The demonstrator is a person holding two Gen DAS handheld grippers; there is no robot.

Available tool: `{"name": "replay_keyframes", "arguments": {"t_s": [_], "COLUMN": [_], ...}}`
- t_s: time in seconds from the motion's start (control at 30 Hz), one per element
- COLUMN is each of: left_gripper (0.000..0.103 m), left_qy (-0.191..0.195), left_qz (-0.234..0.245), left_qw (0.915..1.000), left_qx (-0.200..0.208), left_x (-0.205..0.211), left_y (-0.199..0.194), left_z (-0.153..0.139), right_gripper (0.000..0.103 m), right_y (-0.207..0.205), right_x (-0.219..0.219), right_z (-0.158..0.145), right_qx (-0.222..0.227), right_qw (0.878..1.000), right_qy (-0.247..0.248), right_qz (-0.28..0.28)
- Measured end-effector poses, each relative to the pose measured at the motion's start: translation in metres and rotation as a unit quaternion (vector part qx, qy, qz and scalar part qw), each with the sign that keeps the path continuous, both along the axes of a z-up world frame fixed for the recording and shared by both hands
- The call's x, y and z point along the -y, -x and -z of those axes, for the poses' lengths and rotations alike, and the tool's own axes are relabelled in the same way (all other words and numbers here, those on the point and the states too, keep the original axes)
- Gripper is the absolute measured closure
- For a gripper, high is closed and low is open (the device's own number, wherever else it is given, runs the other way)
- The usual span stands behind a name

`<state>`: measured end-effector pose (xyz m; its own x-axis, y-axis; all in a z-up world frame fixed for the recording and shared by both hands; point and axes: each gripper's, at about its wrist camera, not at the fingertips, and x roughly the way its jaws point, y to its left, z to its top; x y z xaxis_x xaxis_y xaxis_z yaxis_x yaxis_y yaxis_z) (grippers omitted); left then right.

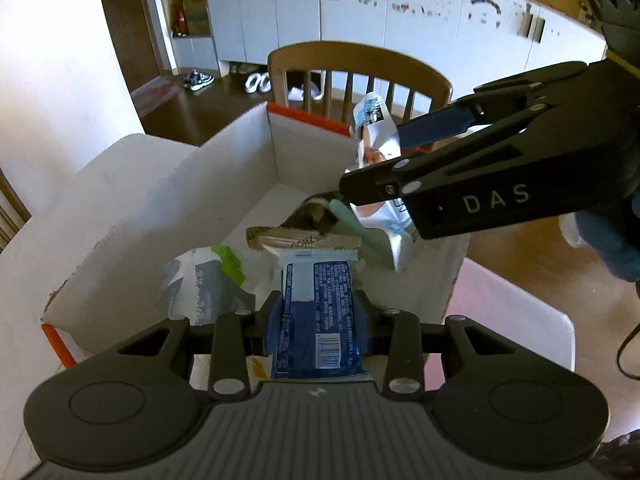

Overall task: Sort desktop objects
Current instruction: 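Lower sausage packet into shoebox with right tool while left lowers blue packet, then open right tool to drop sausage packet while left tool releases blue packet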

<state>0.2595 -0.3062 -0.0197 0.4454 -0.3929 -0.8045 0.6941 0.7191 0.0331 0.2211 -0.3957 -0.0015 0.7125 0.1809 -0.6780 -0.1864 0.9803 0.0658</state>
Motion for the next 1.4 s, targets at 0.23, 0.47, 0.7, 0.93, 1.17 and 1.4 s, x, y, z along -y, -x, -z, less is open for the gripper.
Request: {"name": "replay_keyframes", "arguments": {"t_s": [0.23, 0.47, 0.7, 0.93, 1.17, 1.4], "left_gripper": [0.068, 0.068, 0.06, 0.03, 0.03, 0.024], "left_qy": [-0.002, -0.004, -0.003, 0.018, 0.056, 0.079], "left_qz": [0.002, 0.009, 0.015, 0.002, -0.013, -0.047], "left_qw": [0.999, 0.9965, 0.9962, 0.9969, 0.9955, 0.9941], "left_qx": [-0.044, -0.083, -0.085, -0.076, -0.076, -0.058], "left_x": [0.005, 0.0, -0.002, -0.008, -0.024, -0.04], "left_y": [-0.014, -0.016, -0.019, -0.012, -0.001, 0.014], "left_z": [0.01, 0.019, 0.018, 0.006, -0.008, -0.02], "right_gripper": [0.042, 0.042, 0.04, 0.037, 0.026, 0.026], "right_y": [-0.005, -0.009, -0.012, -0.012, -0.009, -0.001], "right_x": [0.005, 0.006, 0.008, 0.008, 0.008, 0.005], "right_z": [0.017, 0.031, 0.034, 0.033, 0.025, 0.015], "right_qx": [-0.031, -0.061, -0.071, -0.076, -0.069, -0.06], "right_qw": [0.999, 0.998, 0.997, 0.997, 0.997, 0.998], "right_qy": [0.001, -0.002, -0.007, -0.015, -0.018, -0.019], "right_qz": [-0.007, -0.011, -0.011, -0.011, -0.011, -0.014]}}
